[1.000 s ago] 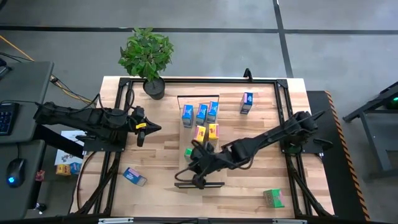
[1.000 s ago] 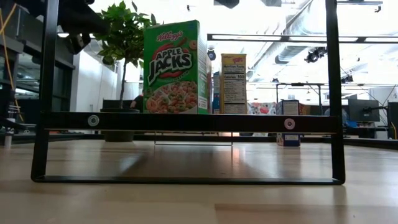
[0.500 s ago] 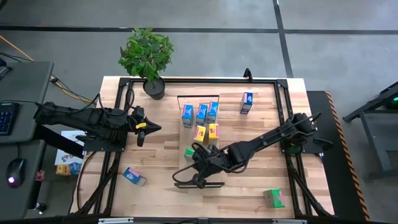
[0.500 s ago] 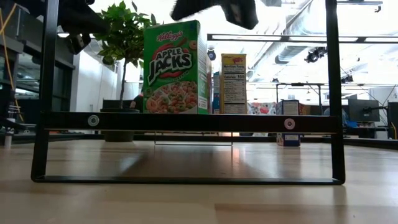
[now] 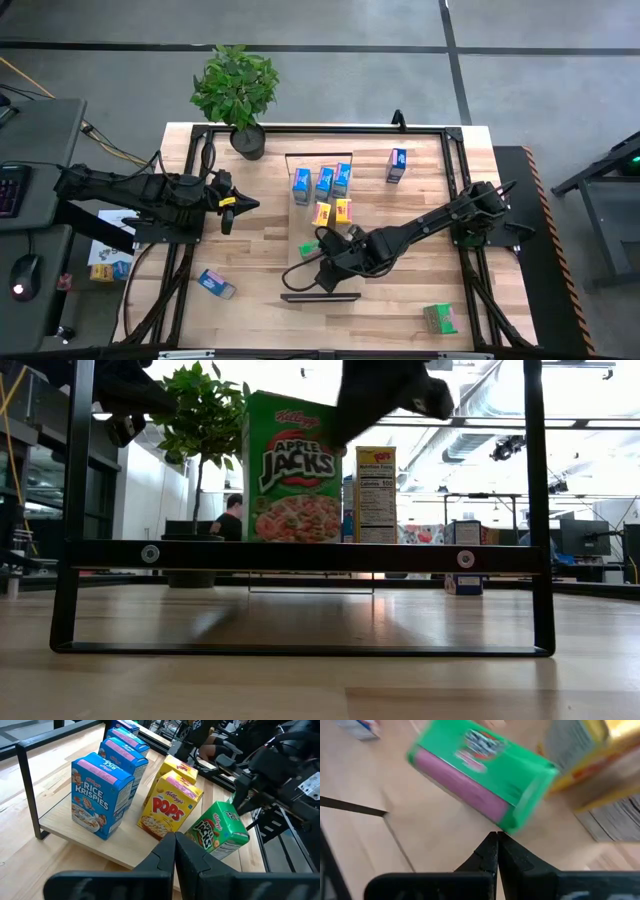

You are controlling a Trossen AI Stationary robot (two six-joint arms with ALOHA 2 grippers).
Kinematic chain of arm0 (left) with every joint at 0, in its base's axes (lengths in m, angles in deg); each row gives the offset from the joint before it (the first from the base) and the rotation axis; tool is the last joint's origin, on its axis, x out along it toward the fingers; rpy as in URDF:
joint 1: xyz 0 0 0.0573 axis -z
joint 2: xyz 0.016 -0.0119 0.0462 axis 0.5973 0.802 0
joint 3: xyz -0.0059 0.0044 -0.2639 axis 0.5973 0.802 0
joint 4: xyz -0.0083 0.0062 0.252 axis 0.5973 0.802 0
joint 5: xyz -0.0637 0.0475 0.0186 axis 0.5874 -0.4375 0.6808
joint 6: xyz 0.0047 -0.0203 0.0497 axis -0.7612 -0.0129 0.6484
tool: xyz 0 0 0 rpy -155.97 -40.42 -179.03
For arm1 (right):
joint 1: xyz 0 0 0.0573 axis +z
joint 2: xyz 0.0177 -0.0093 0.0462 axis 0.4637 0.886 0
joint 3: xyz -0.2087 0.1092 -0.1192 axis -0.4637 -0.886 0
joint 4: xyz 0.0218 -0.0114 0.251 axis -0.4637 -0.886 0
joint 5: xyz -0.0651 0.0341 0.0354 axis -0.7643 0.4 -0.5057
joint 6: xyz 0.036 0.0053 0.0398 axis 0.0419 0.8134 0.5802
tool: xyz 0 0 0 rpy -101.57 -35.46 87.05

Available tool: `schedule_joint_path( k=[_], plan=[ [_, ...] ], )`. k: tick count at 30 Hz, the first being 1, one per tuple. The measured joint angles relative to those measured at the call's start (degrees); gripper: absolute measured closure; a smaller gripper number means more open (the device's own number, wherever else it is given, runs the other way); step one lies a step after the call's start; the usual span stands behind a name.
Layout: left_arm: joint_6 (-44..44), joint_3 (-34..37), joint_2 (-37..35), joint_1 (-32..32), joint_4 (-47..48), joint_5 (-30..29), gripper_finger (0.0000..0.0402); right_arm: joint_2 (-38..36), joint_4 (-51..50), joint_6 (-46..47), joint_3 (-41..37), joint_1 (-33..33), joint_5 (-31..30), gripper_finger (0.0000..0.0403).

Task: Stack cereal on shelf
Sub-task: Put the top green cereal box on the shelf

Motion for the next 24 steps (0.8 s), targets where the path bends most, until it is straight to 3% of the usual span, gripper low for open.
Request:
schedule_joint_path(
  k=[12,16,21,24],
  plan=[
    [-0.02,0.0,0.0,0.0,-0.25,-0.42,0.0401,-2.12,-4.09,0.94,0.0,-1.79,-1.76,0.0403],
    [-1.31,0.0,0.0,0.04,-0.24,0.53,0.0401,-2.82,-5.13,0.75,0.0,-2.69,6.24,0.0403],
    [-4.42,0.0,0.91,0.15,-0.57,7.18,0.0401,-2.82,-2.36,-2.83,-0.02,-1.94,14.26,0.0403],
    [-5.81,0.0,4.29,0.52,-2.64,10.77,0.0401,-2.82,1.51,-5.45,-0.02,-2.02,15.85,0.0403]
  ],
)
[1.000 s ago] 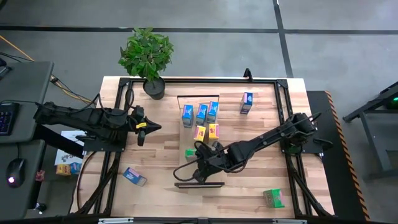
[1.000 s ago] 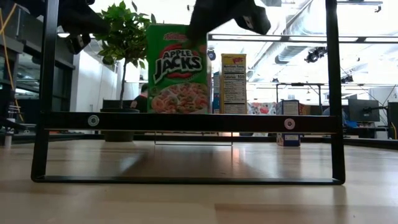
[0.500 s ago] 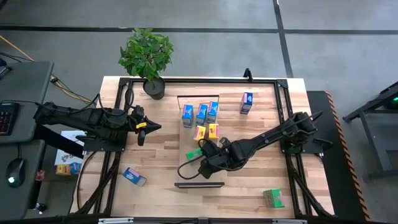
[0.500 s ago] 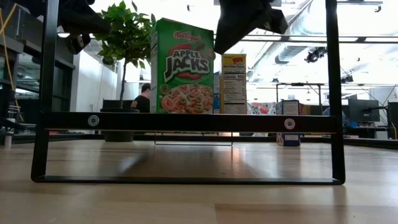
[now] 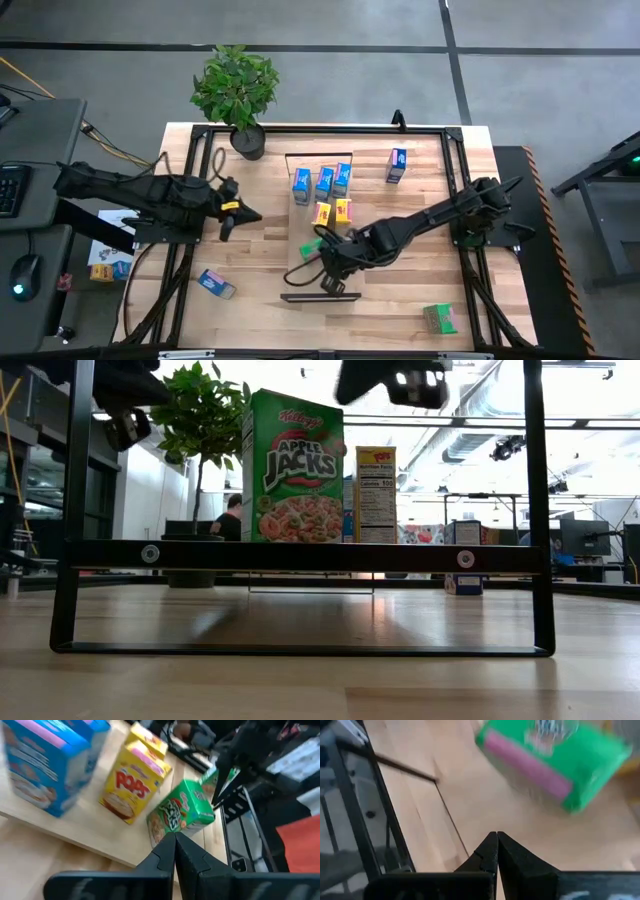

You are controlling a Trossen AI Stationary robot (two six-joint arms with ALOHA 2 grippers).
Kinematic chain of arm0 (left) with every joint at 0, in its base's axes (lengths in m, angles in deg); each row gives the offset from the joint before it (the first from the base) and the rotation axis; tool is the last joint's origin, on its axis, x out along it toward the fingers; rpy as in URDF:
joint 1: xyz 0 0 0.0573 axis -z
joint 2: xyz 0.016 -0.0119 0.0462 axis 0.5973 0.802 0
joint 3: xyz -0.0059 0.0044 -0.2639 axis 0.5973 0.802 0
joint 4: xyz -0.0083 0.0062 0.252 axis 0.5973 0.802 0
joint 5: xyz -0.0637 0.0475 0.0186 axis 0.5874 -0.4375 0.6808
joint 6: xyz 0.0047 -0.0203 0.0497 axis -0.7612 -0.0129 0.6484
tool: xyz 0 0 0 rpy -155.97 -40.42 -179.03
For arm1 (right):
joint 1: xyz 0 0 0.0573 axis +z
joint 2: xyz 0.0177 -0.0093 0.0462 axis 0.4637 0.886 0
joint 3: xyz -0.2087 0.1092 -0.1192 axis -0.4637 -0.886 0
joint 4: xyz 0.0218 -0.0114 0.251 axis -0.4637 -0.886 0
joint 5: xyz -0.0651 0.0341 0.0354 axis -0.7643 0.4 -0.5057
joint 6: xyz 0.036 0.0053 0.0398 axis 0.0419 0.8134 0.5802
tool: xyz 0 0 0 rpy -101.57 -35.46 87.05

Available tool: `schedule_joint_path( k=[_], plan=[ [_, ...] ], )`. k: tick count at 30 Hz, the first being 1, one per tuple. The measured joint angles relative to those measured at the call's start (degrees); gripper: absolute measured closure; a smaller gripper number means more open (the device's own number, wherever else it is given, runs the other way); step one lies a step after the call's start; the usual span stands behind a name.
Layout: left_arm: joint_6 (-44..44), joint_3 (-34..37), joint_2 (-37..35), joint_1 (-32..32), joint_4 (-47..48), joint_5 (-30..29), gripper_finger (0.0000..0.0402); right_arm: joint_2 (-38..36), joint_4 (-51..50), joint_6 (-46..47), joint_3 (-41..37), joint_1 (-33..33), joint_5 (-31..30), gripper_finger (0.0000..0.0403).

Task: Stack cereal on shelf
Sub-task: Put the top green cereal box on the shelf

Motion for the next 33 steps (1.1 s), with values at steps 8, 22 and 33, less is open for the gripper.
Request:
schedule_joint_path(
  k=[8,22,33],
  plan=[
    [-0.4,0.0,18.49,2.06,-14.71,3.86,0.0401,0.0,1.1,-0.96,0.0,-2.17,-2.09,0.0403],
    [-6.28,-0.01,38.96,2.39,-36.91,6.02,0.0401,0.0,0.49,-1.35,0.0,-2.13,-4.26,0.0403],
    [-10.91,-0.04,44.4,5.9,-46.71,7.59,0.0401,0.0,-2.8,-1.43,0.0,-3.19,-7.02,0.0403]
  ],
)
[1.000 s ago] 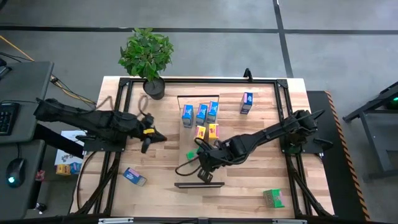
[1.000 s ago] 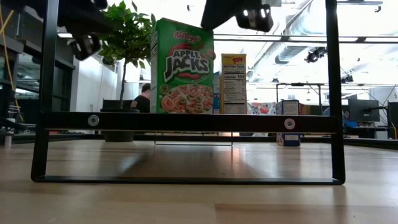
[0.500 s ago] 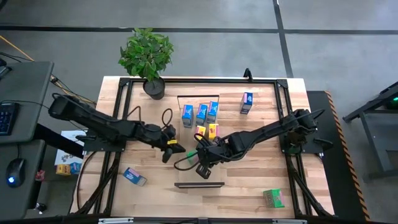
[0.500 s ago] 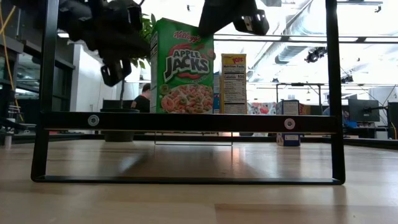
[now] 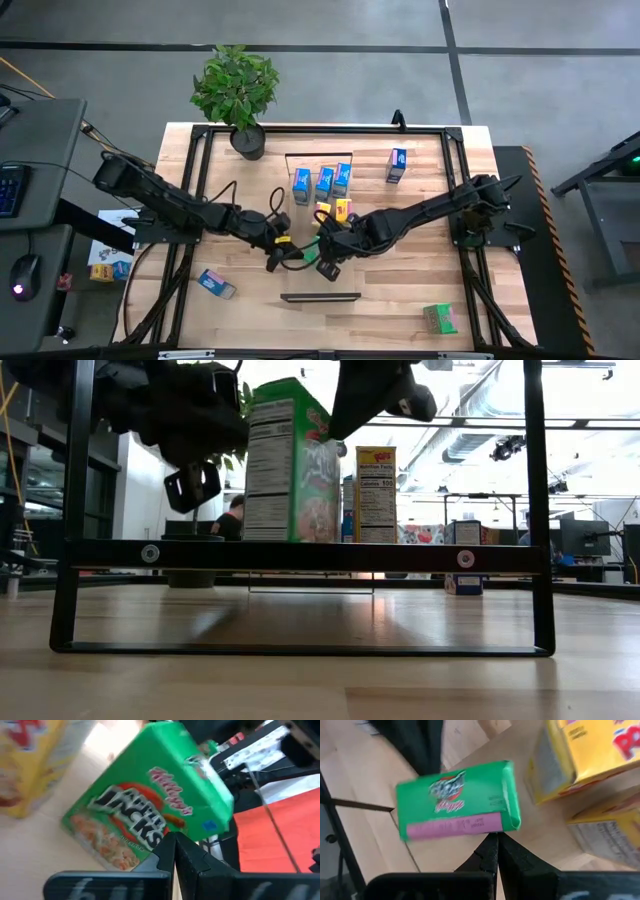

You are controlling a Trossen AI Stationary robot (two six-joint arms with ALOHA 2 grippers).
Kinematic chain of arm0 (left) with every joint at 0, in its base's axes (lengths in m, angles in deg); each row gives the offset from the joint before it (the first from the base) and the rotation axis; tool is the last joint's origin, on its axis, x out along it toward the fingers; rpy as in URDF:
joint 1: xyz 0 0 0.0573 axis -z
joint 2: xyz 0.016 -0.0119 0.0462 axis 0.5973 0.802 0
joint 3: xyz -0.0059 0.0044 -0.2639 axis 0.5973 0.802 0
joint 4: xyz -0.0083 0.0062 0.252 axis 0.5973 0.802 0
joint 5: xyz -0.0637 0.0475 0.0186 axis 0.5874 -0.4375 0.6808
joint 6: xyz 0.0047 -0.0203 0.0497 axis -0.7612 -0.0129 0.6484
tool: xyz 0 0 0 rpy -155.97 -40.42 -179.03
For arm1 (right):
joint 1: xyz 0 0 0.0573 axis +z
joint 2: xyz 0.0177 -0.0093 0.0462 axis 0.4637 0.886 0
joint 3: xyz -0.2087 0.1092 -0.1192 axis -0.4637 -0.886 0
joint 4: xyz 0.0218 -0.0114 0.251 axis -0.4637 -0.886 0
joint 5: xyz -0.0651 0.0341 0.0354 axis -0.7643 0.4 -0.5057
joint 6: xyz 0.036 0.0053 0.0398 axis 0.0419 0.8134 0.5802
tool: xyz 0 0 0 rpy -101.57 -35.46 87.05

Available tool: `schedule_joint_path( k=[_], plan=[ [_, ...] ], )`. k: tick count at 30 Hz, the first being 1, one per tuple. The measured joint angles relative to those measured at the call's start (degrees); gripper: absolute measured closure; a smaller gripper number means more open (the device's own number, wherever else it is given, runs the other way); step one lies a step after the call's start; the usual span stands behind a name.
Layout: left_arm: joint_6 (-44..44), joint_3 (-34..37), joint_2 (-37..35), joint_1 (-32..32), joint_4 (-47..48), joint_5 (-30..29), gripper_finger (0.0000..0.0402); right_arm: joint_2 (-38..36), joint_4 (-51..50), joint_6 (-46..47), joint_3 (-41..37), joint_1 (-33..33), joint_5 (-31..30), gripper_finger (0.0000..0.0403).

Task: Stack cereal on shelf
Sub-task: Put the top green cereal box on the shelf

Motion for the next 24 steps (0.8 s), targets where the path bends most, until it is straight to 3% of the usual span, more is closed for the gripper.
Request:
schedule_joint_path(
  k=[5,9,14,19,24],
  plan=[
    [-0.4,-1.2,1.7,0.92,-0.54,-0.59,0.0401,0.0,-0.03,-1.49,0.0,-0.83,-0.26,0.0403],
    [0.58,-1.96,2.0,0.61,0.31,0.48,0.0402,-0.1,-1.19,-2.89,0.0,-1.22,3.0,0.0403],
    [4.13,-1.97,-2.47,-1.93,9.39,3.52,0.0401,-2.43,-5.67,-2.87,0.0,-0.14,4.83,0.0403],
    [8.49,-1.97,-4.94,-3.89,14.91,1.93,0.0401,-5.93,-11.26,-0.86,0.0,2.71,1.94,0.0403],
    [11.5,-1.97,-1.51,-3.81,14.58,1.62,0.0401,-8.75,-16.32,3.63,0.0,5.38,-2.33,0.0403]
  ],
)
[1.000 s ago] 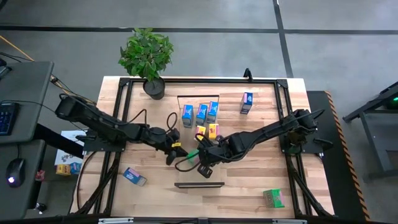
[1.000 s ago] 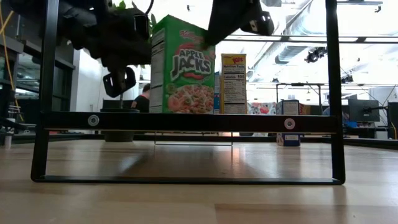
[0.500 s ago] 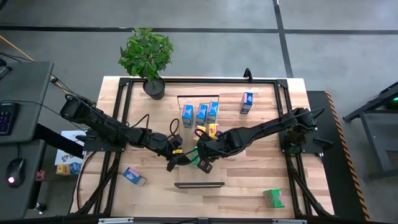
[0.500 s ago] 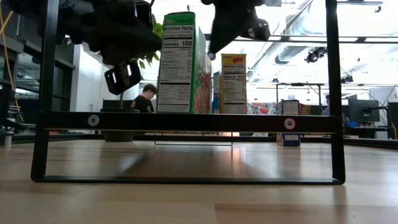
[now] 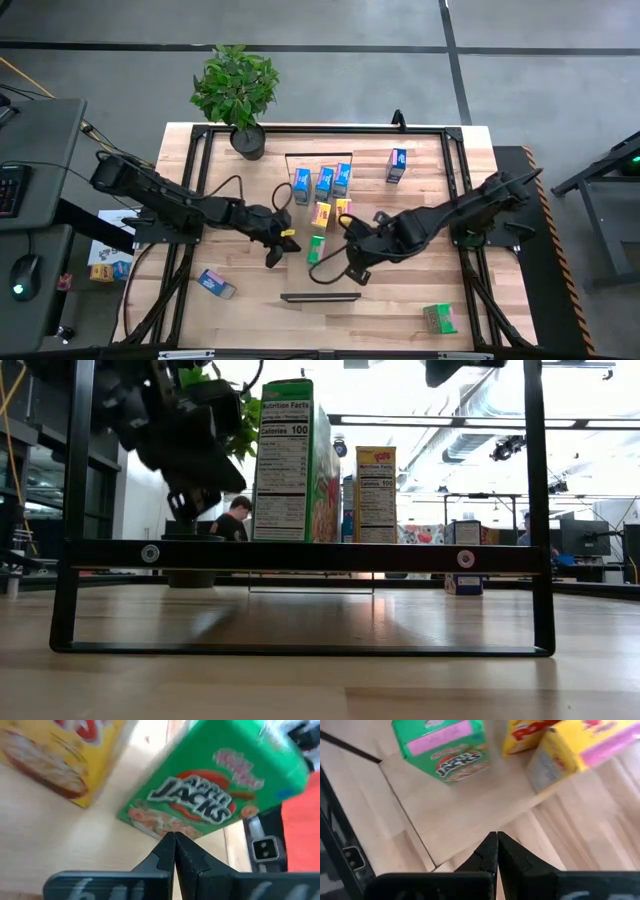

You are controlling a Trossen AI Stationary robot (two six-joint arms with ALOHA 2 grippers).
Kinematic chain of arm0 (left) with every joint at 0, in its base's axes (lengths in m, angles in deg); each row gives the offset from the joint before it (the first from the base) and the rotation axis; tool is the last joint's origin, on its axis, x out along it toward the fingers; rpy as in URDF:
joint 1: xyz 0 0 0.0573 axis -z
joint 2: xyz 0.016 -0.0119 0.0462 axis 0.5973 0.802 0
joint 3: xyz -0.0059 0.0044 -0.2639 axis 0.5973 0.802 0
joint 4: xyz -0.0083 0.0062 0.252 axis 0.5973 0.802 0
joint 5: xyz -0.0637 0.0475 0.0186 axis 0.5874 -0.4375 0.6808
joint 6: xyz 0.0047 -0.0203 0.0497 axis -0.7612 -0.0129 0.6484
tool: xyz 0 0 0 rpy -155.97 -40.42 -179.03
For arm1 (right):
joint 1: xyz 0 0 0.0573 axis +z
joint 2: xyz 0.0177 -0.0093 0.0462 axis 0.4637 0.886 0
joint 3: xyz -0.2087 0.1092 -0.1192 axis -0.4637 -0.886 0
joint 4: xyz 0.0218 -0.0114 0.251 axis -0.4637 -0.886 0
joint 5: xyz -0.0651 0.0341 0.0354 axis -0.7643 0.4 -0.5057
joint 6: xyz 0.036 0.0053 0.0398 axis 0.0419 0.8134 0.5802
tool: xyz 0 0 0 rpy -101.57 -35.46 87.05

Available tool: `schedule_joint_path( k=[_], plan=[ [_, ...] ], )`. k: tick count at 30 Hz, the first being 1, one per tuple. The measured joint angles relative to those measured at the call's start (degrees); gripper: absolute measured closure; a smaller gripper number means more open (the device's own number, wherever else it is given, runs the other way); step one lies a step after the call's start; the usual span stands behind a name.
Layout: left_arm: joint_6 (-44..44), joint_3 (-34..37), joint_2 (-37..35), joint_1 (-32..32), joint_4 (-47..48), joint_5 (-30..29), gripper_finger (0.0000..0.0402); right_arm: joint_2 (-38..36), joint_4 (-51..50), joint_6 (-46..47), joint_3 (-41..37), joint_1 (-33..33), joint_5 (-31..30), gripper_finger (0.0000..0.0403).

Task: Stack cereal on shelf
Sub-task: Put the top green cereal box on the shelf

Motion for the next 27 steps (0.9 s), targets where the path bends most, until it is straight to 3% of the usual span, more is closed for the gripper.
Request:
schedule_joint_path(
  k=[4,8,12,21,27],
  plan=[
    [6.06,-0.02,3.48,1.57,-4.52,0.2,0.0401,-1.24,-1.36,2.71,0.0,1.17,-3.53,0.0403],
    [15.1,-0.02,4.99,3.54,-4.66,-6.35,0.0401,-1.33,-1.59,3.08,0.0,1.5,-4.48,0.0403],
    [22.2,-0.02,5.77,5.04,-4.75,-8.09,0.0401,-1.33,-1.53,3.05,0.0,1.48,-4.55,0.0403],
    [18.45,-0.33,12.09,5.54,-13.26,-8.11,0.0401,-1.31,-1.71,3.09,0.0,1.48,-5.19,0.0403],
    [16.61,-4.24,17.71,5.52,-13.37,-7.52,0.0401,-1.31,-1.46,3.13,0.0,1.48,-5.42,0.0403]
  ],
)
